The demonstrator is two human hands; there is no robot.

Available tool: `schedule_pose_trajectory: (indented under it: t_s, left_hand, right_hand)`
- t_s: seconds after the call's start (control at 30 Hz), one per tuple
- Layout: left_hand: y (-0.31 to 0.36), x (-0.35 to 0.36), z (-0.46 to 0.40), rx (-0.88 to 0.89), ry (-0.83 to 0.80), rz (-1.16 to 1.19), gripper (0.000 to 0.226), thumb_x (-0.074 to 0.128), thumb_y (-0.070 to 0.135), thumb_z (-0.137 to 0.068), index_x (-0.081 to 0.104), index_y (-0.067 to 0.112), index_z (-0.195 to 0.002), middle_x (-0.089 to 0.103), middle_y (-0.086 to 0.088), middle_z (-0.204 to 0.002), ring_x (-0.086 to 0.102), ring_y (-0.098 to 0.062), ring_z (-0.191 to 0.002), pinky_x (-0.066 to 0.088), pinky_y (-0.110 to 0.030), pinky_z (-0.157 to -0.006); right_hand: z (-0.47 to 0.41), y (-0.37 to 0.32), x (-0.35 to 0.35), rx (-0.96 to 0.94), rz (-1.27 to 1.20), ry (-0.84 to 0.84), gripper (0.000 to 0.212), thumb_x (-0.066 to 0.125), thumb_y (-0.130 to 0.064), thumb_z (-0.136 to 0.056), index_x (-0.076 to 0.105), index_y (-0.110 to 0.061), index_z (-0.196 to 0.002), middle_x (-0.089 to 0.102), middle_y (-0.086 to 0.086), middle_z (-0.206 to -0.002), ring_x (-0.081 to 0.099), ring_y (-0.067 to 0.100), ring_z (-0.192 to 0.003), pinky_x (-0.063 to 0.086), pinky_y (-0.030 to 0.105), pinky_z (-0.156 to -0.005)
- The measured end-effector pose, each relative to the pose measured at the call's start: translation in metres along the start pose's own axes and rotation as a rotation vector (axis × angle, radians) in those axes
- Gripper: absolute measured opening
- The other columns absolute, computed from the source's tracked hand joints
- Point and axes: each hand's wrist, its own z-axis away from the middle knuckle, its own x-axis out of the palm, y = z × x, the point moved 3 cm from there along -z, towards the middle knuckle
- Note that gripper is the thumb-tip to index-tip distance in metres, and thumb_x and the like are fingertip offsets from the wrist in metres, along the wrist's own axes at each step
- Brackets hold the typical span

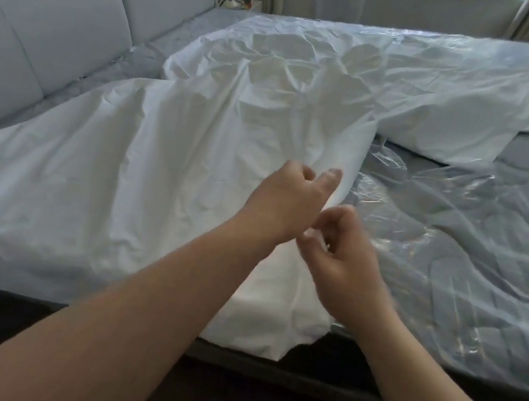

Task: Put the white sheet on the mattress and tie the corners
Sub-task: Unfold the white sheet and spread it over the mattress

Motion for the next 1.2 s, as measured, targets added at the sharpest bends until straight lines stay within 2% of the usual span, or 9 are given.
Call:
schedule_pose_trajectory:
  t_s: [0.1, 0.3, 0.4, 0.5, 0.67, 0.77, 0.9, 1.1, 1.2]
  left_hand:
    - [0.013, 0.011, -0.04, -0.074, -0.137, -0.272, 0.044, 0.066, 0.046, -0.092, 0.074, 0.002, -0.095, 0.076, -0.013, -0.091, 0.073, -0.035, -0.09, 0.062, -0.049, -0.082]
    - [-0.01, 0.027, -0.085, -0.195, -0.259, -0.391, 0.029, 0.06, 0.032, -0.095, 0.074, 0.007, -0.09, 0.075, -0.015, -0.091, 0.073, -0.033, -0.085, 0.061, -0.04, -0.073]
    - [-0.014, 0.021, -0.085, -0.289, -0.313, -0.349, 0.032, 0.054, 0.035, -0.099, 0.069, 0.015, -0.079, 0.068, -0.002, -0.072, 0.063, -0.019, -0.06, 0.051, -0.024, -0.052]
    - [-0.014, 0.016, -0.081, -0.311, -0.39, -0.237, 0.042, 0.051, 0.046, -0.103, 0.075, 0.016, -0.089, 0.076, -0.005, -0.082, 0.073, -0.02, -0.072, 0.06, -0.028, -0.059]
    - [-0.016, 0.006, -0.077, -0.044, -0.227, -0.402, 0.037, 0.052, 0.03, -0.101, 0.067, 0.005, -0.079, 0.06, -0.004, -0.067, 0.053, -0.02, -0.062, 0.045, -0.034, -0.058]
    - [-0.014, 0.007, -0.054, 0.049, -0.123, -0.309, 0.04, 0.049, 0.026, -0.105, 0.052, 0.0, -0.075, 0.046, -0.002, -0.063, 0.04, -0.018, -0.059, 0.034, -0.036, -0.06]
    - [-0.005, 0.014, -0.024, 0.109, -0.16, -0.197, 0.039, 0.05, 0.03, -0.107, 0.054, 0.001, -0.082, 0.046, 0.004, -0.065, 0.039, -0.009, -0.057, 0.035, -0.032, -0.06]
    - [-0.004, 0.026, 0.016, 0.183, -0.312, -0.396, 0.026, 0.054, 0.04, -0.105, 0.066, 0.019, -0.096, 0.062, 0.008, -0.076, 0.054, -0.008, -0.068, 0.043, -0.03, -0.067]
    - [0.004, 0.029, 0.036, 0.233, -0.297, -0.465, 0.018, 0.055, 0.041, -0.104, 0.061, 0.025, -0.097, 0.059, 0.012, -0.073, 0.053, -0.004, -0.066, 0.037, -0.021, -0.061]
  right_hand:
    - [-0.018, 0.016, 0.003, 0.219, -0.59, -0.034, 0.014, 0.058, -0.004, -0.079, 0.056, -0.018, -0.083, 0.051, 0.015, -0.081, 0.042, 0.029, -0.077, 0.034, 0.043, -0.069]
    - [-0.052, 0.033, 0.008, 0.403, -0.837, -0.008, 0.015, 0.044, 0.0, -0.061, 0.052, -0.012, -0.064, 0.037, 0.008, -0.068, 0.032, 0.024, -0.064, 0.024, 0.036, -0.06]
    - [-0.063, 0.038, 0.005, 0.344, -0.715, -0.054, 0.024, 0.044, 0.002, -0.06, 0.059, -0.016, -0.063, 0.049, 0.007, -0.067, 0.045, 0.023, -0.068, 0.039, 0.029, -0.062]
    - [-0.077, 0.043, -0.003, 0.182, -0.41, -0.035, 0.031, 0.045, 0.002, -0.063, 0.066, -0.021, -0.061, 0.062, -0.002, -0.067, 0.055, 0.015, -0.071, 0.044, 0.025, -0.068]
    - [-0.086, 0.046, -0.006, 0.157, -0.38, 0.064, 0.035, 0.042, 0.005, -0.067, 0.069, -0.015, -0.058, 0.067, 0.008, -0.065, 0.057, 0.019, -0.063, 0.047, 0.028, -0.061]
    - [-0.069, 0.056, -0.01, 0.426, -0.367, 0.046, 0.033, 0.042, 0.011, -0.08, 0.071, 0.0, -0.07, 0.069, 0.011, -0.063, 0.059, 0.022, -0.059, 0.049, 0.03, -0.056]
    - [-0.054, 0.074, -0.014, 0.744, -0.662, 0.055, 0.027, 0.052, -0.011, -0.098, 0.071, 0.002, -0.11, 0.076, 0.013, -0.091, 0.071, 0.026, -0.082, 0.058, 0.04, -0.083]
    - [-0.089, 0.064, -0.025, 0.802, -1.105, -0.027, 0.049, 0.045, -0.037, -0.102, 0.064, -0.001, -0.129, 0.061, 0.021, -0.138, 0.067, 0.036, -0.115, 0.052, 0.049, -0.104]
    - [-0.104, 0.044, -0.044, 0.819, -1.01, 0.003, 0.05, 0.037, -0.039, -0.106, 0.066, -0.002, -0.125, 0.068, 0.022, -0.126, 0.065, 0.038, -0.114, 0.052, 0.048, -0.101]
